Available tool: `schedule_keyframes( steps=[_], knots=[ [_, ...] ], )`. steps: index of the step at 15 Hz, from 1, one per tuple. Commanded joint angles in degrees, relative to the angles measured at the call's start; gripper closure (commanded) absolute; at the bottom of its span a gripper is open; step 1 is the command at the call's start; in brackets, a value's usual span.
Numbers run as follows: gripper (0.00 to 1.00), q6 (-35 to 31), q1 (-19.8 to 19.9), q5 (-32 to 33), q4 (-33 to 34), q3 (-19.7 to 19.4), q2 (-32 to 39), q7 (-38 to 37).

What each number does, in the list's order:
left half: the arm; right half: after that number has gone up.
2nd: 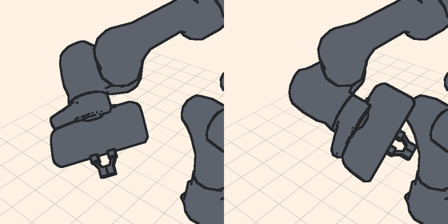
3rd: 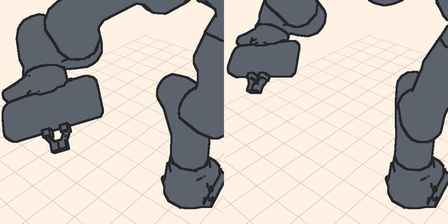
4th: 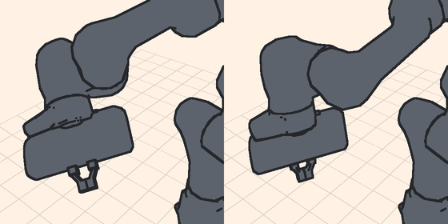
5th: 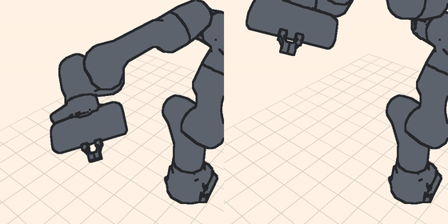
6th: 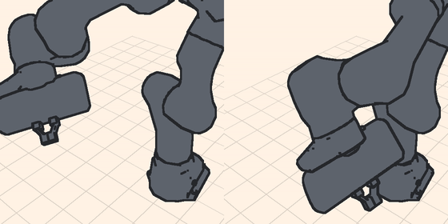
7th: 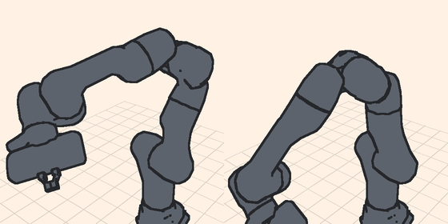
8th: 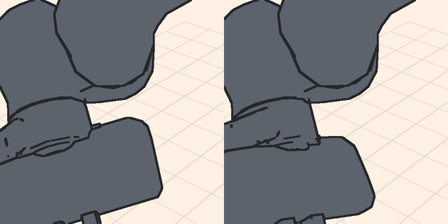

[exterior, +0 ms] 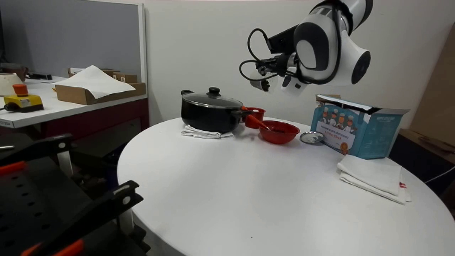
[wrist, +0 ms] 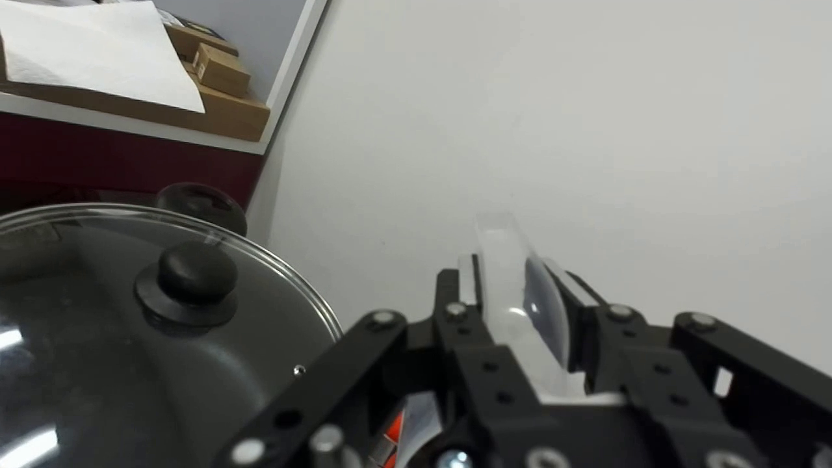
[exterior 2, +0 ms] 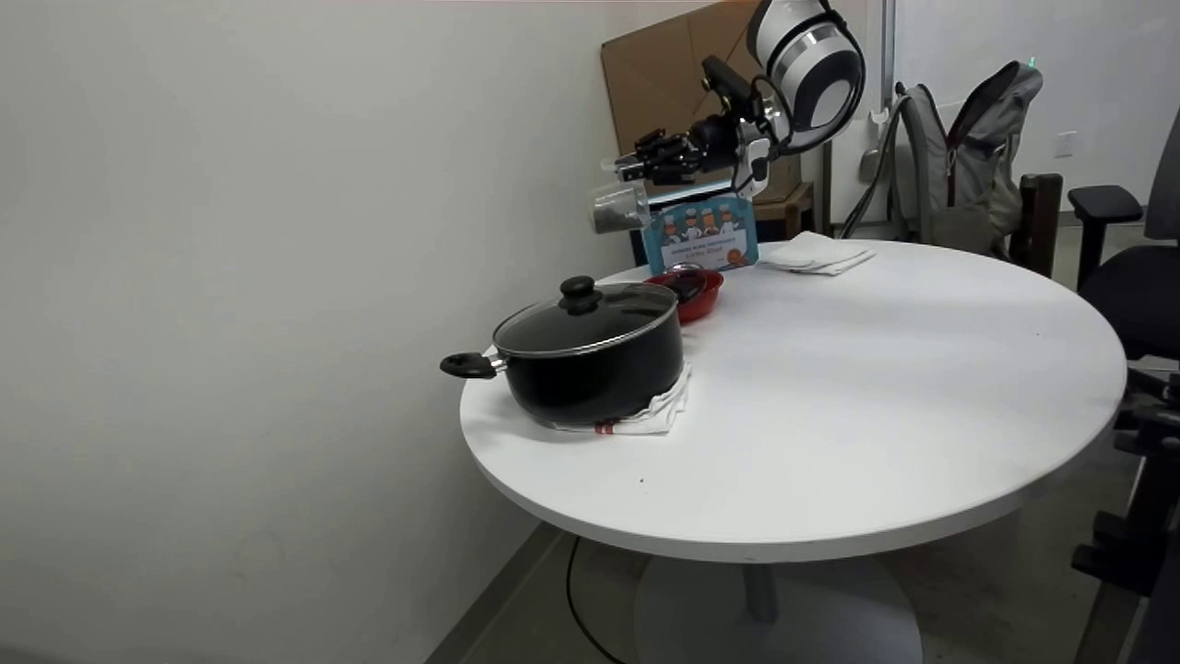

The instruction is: Pick up the jar and pour some of its contents in the bowl

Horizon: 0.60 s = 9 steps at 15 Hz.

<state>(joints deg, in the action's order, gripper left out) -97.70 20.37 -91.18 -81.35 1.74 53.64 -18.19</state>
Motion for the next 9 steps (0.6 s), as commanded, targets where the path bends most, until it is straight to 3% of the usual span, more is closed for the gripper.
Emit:
schedule_keyframes(
  steps=[1,9],
  knots=[
    [0.87,0.6,-1.5,-1.0,1.2,-2.6,0.0,-1.6],
    [0.87,0.9,-0.3,-3.0,1.9,-3.8,1.2,-1.4]
  ],
)
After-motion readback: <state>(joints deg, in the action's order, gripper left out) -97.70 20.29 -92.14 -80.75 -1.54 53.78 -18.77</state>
